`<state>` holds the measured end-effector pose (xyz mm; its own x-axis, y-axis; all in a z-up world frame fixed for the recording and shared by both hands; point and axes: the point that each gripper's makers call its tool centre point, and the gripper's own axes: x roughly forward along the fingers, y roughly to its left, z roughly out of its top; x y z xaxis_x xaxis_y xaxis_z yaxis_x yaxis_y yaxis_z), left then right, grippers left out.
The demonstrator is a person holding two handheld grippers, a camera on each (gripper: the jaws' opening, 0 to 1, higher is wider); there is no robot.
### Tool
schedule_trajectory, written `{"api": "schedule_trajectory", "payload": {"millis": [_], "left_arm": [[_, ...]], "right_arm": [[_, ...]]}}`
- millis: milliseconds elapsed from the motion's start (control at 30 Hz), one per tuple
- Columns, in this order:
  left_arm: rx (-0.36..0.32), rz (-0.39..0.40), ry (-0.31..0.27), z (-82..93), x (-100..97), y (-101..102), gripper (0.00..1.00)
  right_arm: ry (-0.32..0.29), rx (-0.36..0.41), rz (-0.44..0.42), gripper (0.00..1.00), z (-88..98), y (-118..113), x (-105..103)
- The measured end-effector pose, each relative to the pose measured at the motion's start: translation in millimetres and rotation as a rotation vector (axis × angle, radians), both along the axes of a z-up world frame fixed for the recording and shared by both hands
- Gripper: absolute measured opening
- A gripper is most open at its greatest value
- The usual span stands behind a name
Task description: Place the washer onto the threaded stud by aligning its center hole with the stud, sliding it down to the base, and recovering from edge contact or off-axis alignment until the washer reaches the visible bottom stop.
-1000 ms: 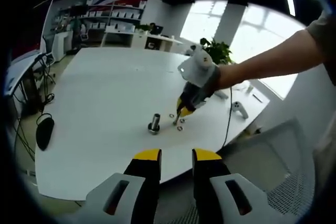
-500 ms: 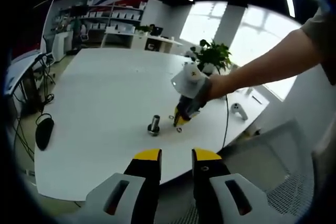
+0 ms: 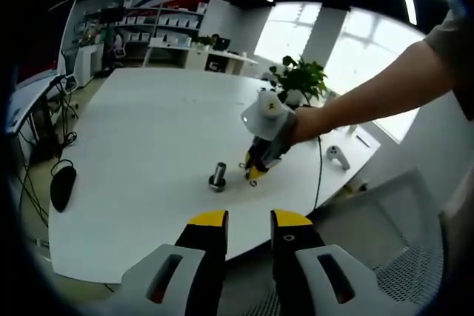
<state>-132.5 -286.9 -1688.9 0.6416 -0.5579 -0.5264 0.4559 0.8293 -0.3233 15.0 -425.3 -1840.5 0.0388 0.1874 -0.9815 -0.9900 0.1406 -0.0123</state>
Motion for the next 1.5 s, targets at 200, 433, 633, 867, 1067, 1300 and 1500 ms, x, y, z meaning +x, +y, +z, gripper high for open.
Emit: {"api": "schedule_trajectory", "payload": {"millis": [200,433,633,867,1067,1300,1500], "left_arm": [[0.003,0.008,0.001,-0.1,0.5,1.2,0.2],[0.003,0.005,0.002,-0.2,0.4,0.6,0.2],[0.005,-0.001,0.005,-0.7,-0.4,0.0,0.2],[0.01,-0.003,0.012,-2.2,-0.8,0.2,0.2],[0.01,-0.005,0.012,-2.6,-0.7,-0.1,0.2],[0.006,-0.004,0.006,-1.2,-0.5,0.0,0.2],[0.006,-0.009,0.008,-1.5,-1.1,-1.0,0.19]], "right_arm": [[-0.01,0.001,-0.026,0.21,2.7,-19.8,-0.5],[-0.009,-0.014,-0.105,0.21,-0.8,-47.9,-0.5],[0.007,0.019,-0.182,0.22,-7.1,-47.6,-0.1],[0.029,0.073,-0.333,0.23,-12.2,-44.7,7.2],[-0.011,0.035,-0.221,0.23,-13.3,-41.5,8.4],[-0.017,0.031,-0.205,0.22,-13.2,-39.0,7.3],[-0.014,0.0,-0.234,0.2,-13.6,-36.9,9.0]]}}
